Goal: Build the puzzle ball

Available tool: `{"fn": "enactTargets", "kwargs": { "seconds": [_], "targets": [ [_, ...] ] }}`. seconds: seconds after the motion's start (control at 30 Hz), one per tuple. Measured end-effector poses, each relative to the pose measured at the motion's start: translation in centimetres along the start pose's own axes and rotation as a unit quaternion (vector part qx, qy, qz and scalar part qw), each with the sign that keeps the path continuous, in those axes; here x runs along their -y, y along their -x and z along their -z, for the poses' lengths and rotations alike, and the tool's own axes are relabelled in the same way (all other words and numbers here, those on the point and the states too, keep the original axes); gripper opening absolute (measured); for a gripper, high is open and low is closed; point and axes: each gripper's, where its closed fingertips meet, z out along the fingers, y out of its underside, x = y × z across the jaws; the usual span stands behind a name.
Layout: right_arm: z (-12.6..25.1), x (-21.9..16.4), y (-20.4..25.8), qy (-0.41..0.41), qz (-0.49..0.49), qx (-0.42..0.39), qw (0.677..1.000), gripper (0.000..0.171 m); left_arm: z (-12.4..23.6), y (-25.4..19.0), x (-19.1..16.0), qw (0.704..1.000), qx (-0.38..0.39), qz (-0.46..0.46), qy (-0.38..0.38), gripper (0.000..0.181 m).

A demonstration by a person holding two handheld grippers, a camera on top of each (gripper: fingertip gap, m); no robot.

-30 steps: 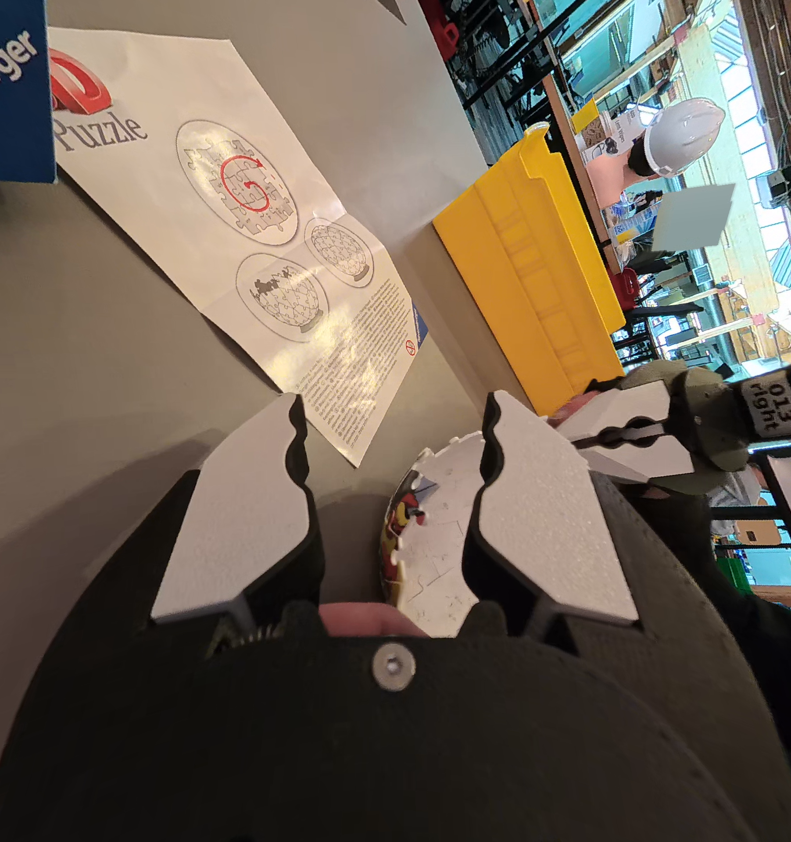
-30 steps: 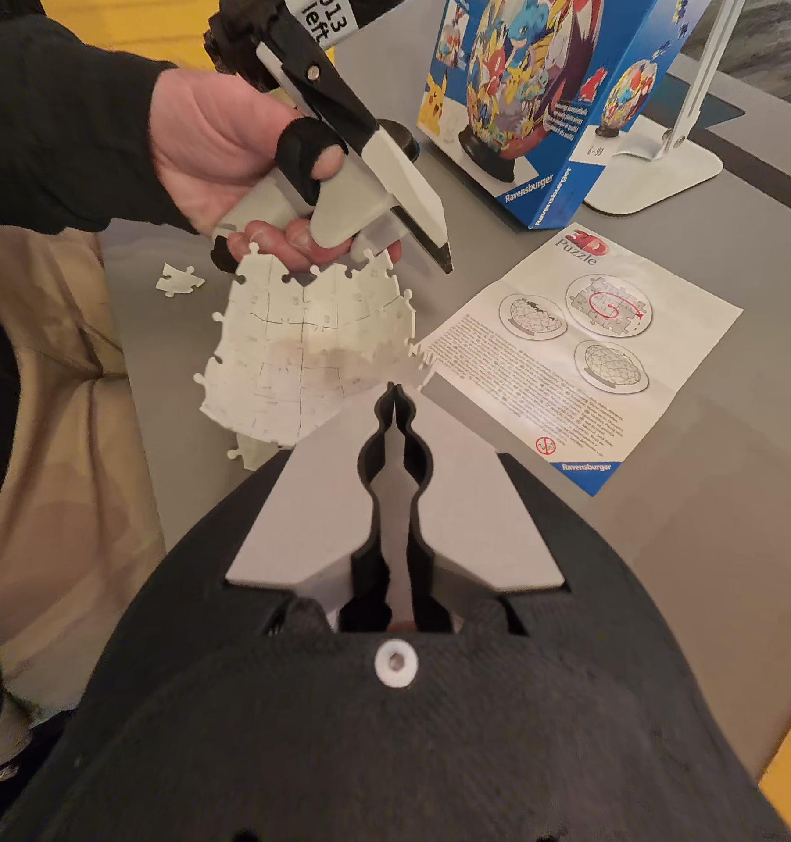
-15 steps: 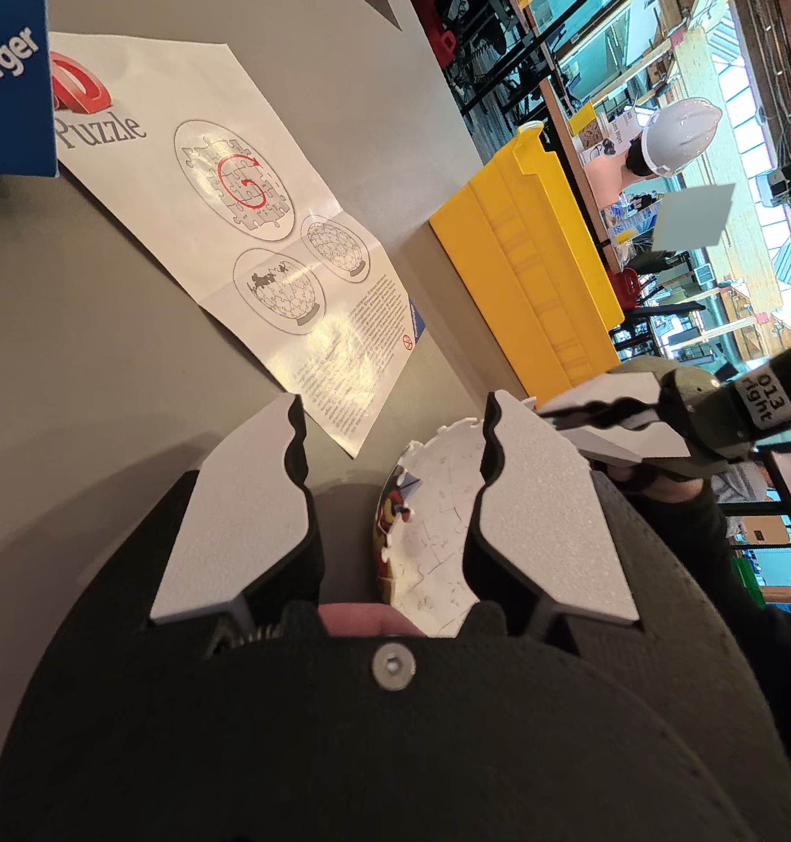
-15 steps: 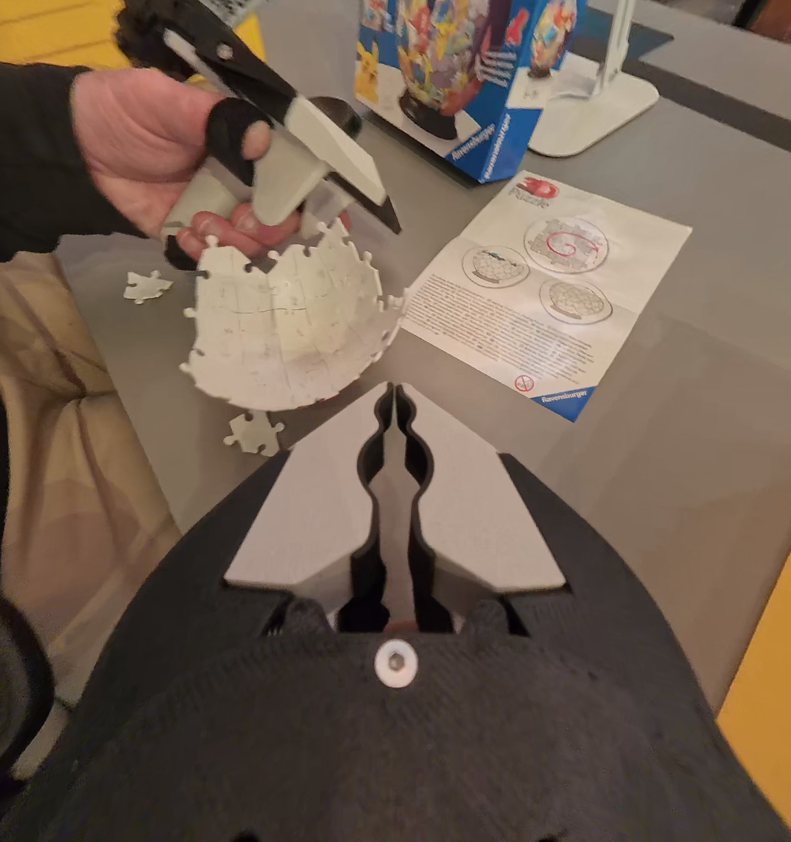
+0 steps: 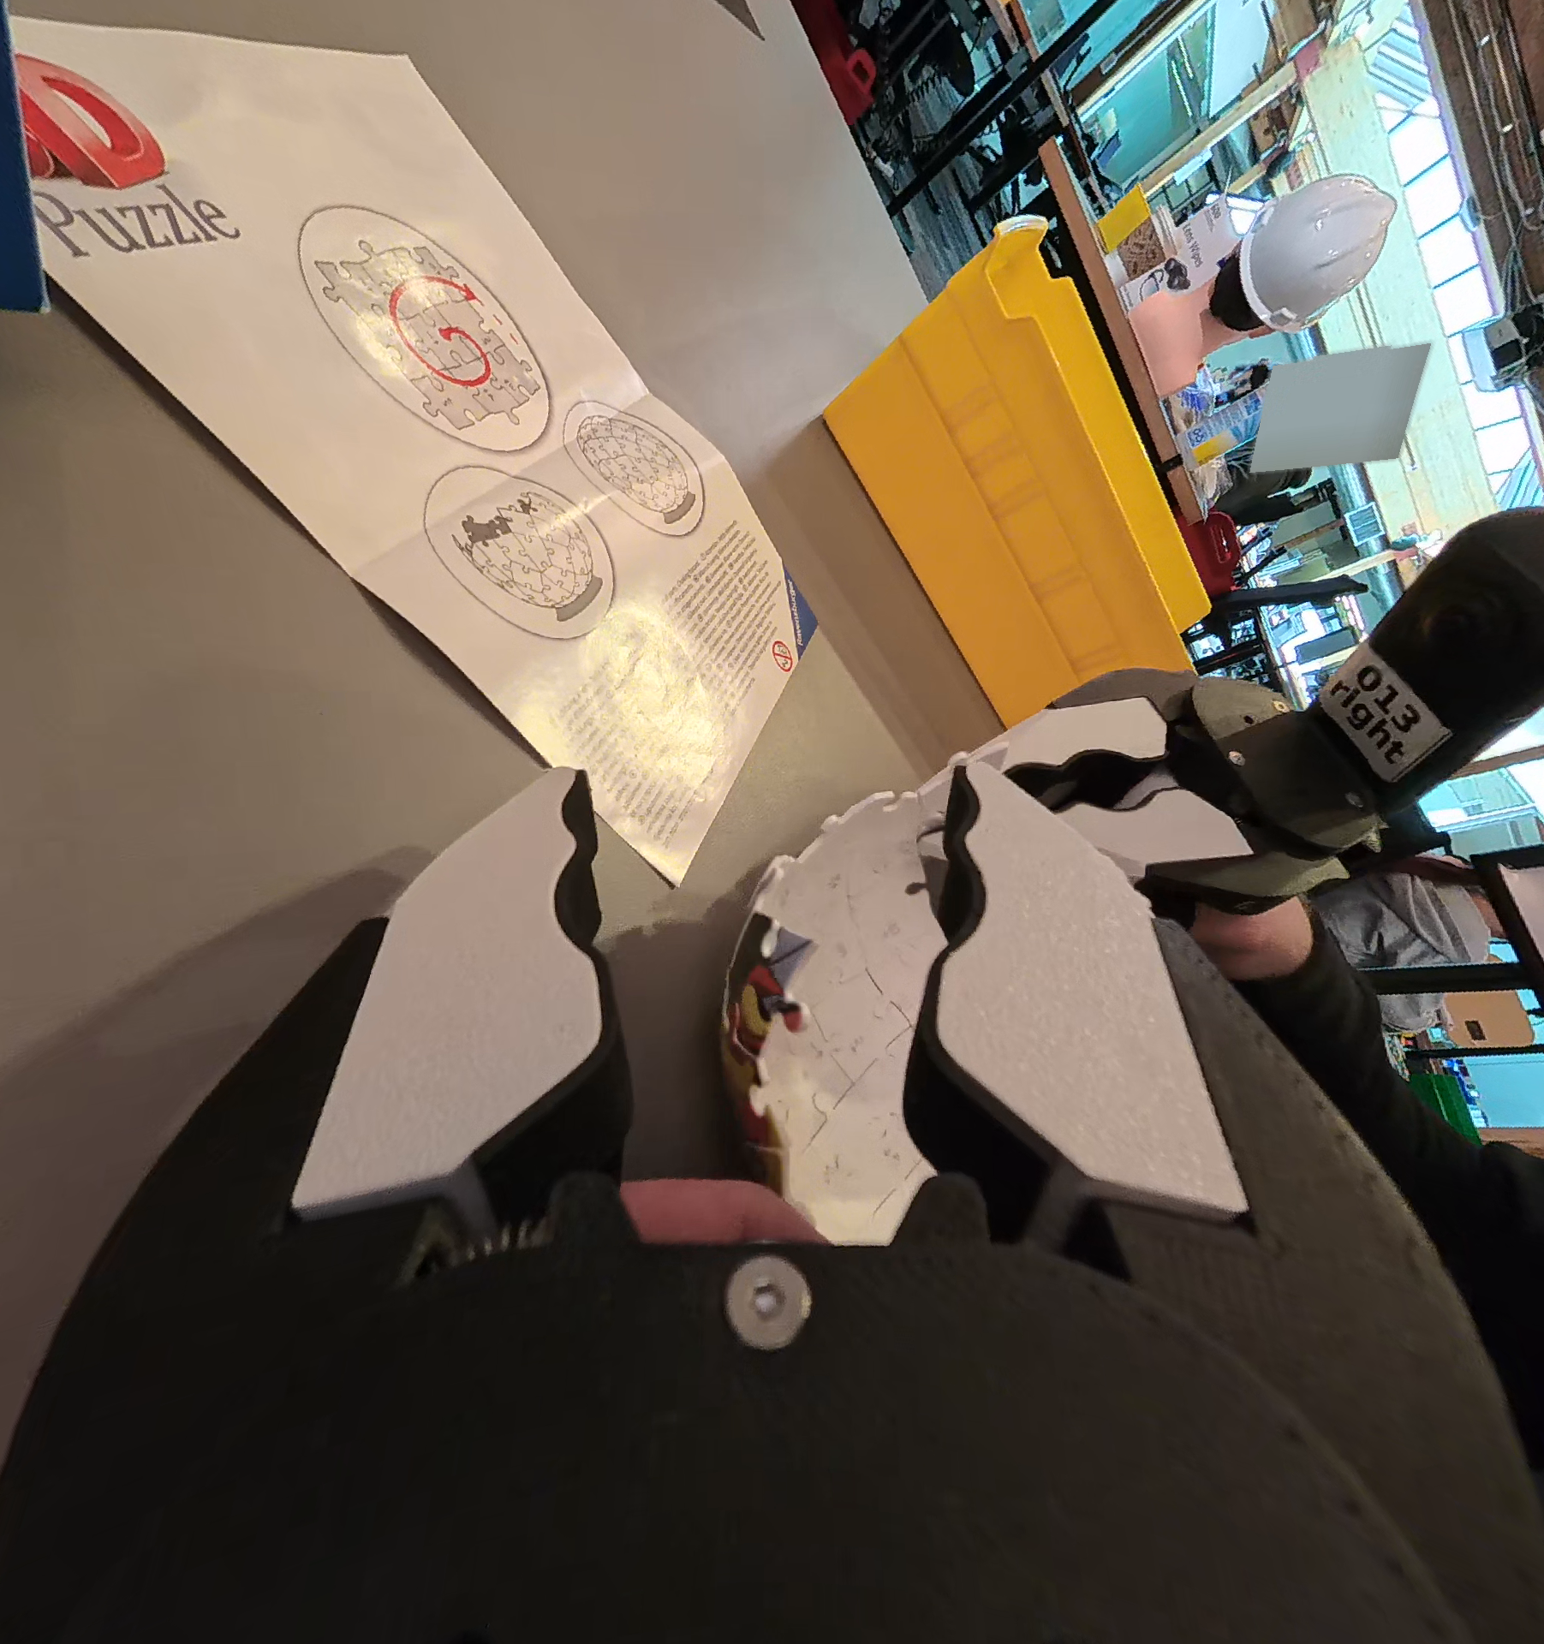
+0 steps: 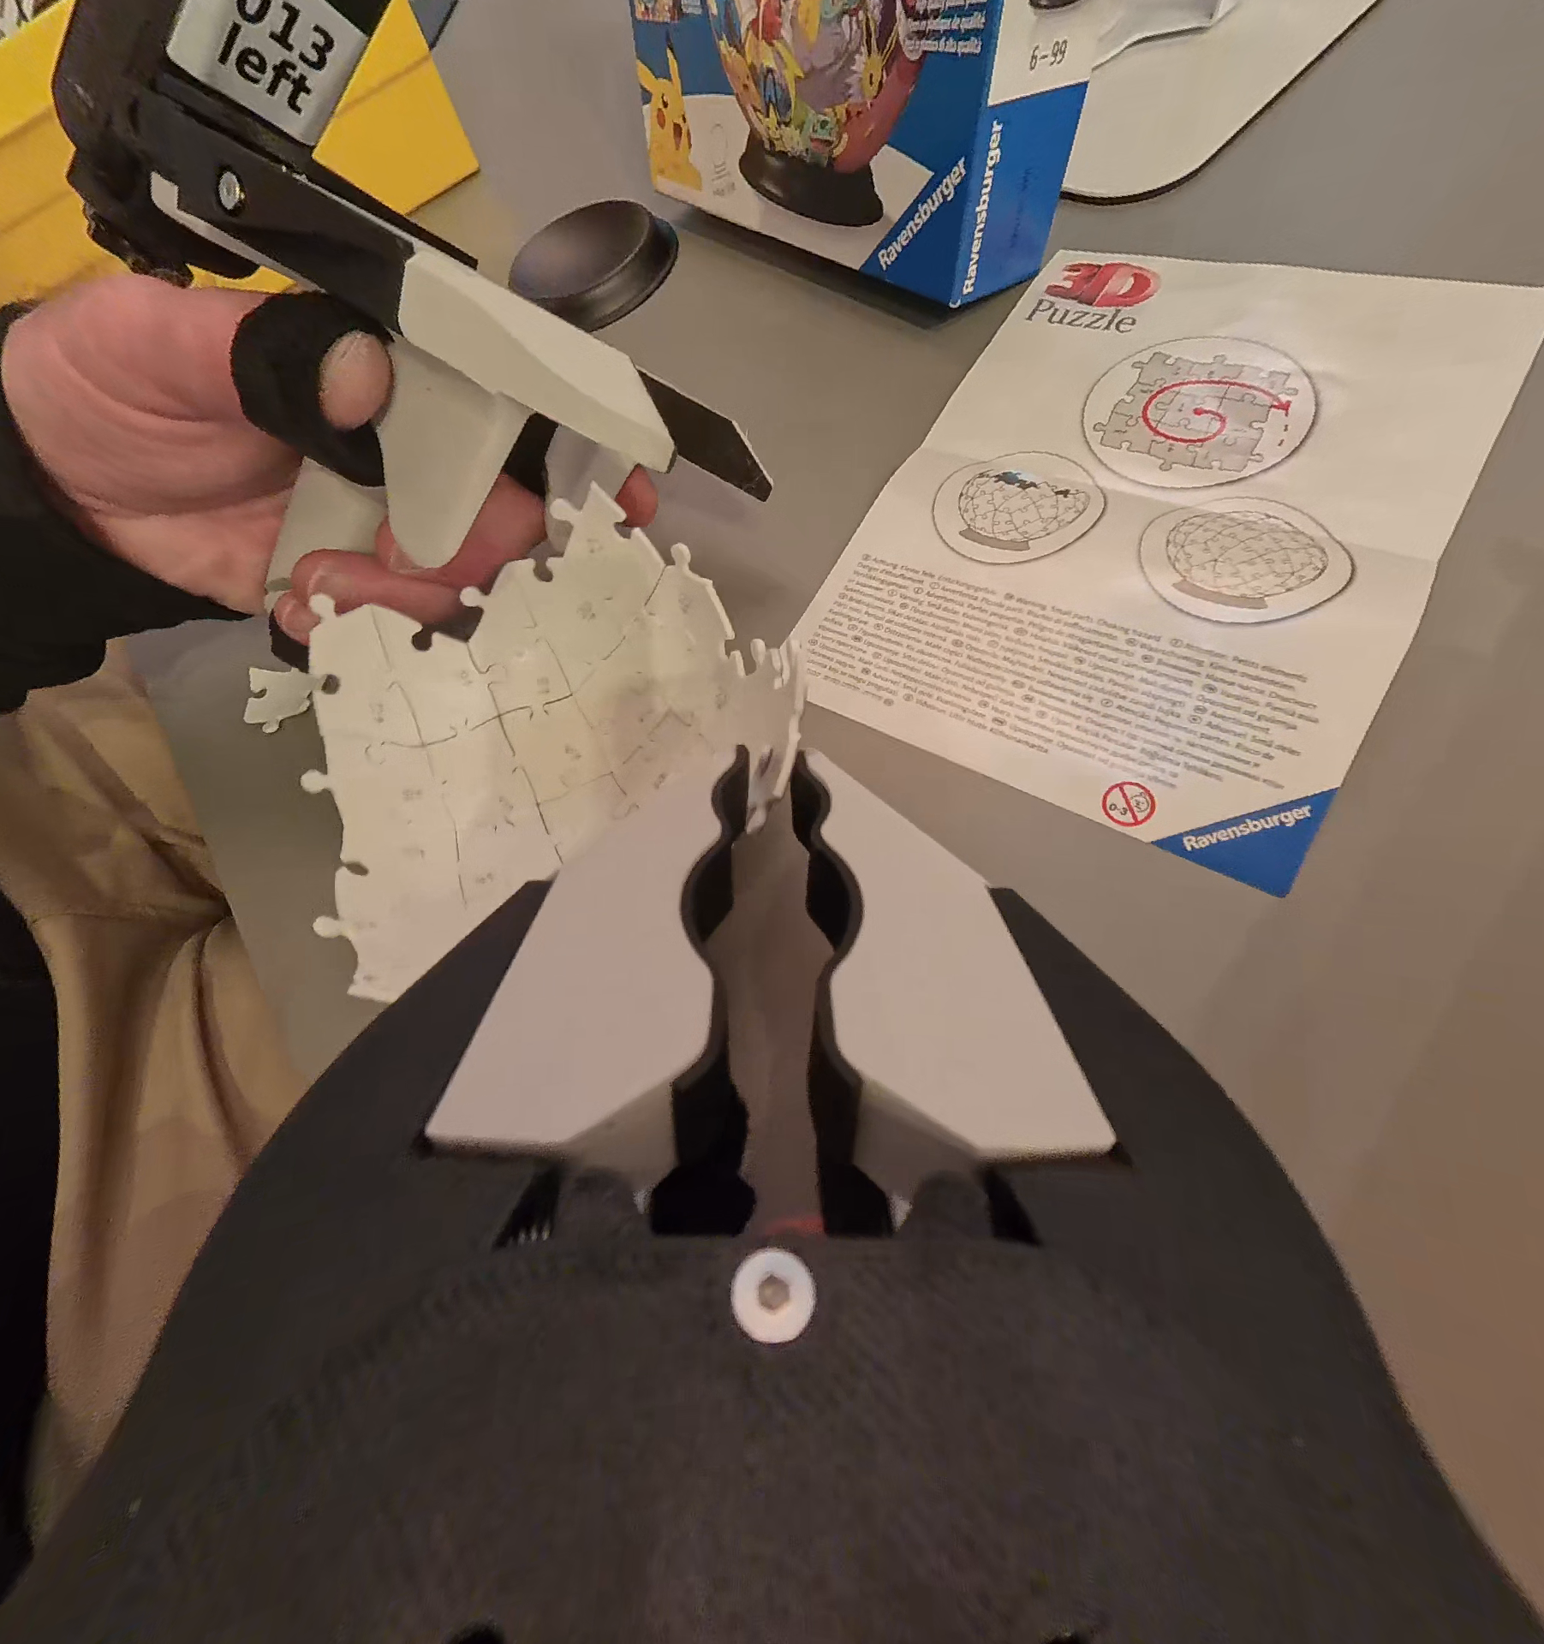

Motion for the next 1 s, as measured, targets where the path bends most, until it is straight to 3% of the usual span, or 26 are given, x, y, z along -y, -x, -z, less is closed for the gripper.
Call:
{"fn": "enactTargets", "kwargs": {
  "seconds": [0.43, 0.53, 1.0],
  "targets": [
    [-0.4, 0.4, -0.7, -0.013, -0.011, -0.015, 1.000, 0.000, -0.2, 0.0, -0.4, 1.000, -0.006, 0.006, 0.004, 0.075],
    [-0.4, 0.5, -0.7, -0.014, -0.020, -0.012, 1.000, 0.012, -0.2, 0.0, -0.5, 1.000, -0.008, 0.007, 0.003, 0.075],
    [-0.2, 0.4, -0.7, -0.014, -0.028, -0.022, 0.999, 0.000, -0.4, -0.4, -1.1, 1.000, -0.010, 0.006, 0.008, 0.075]
  ]
}}
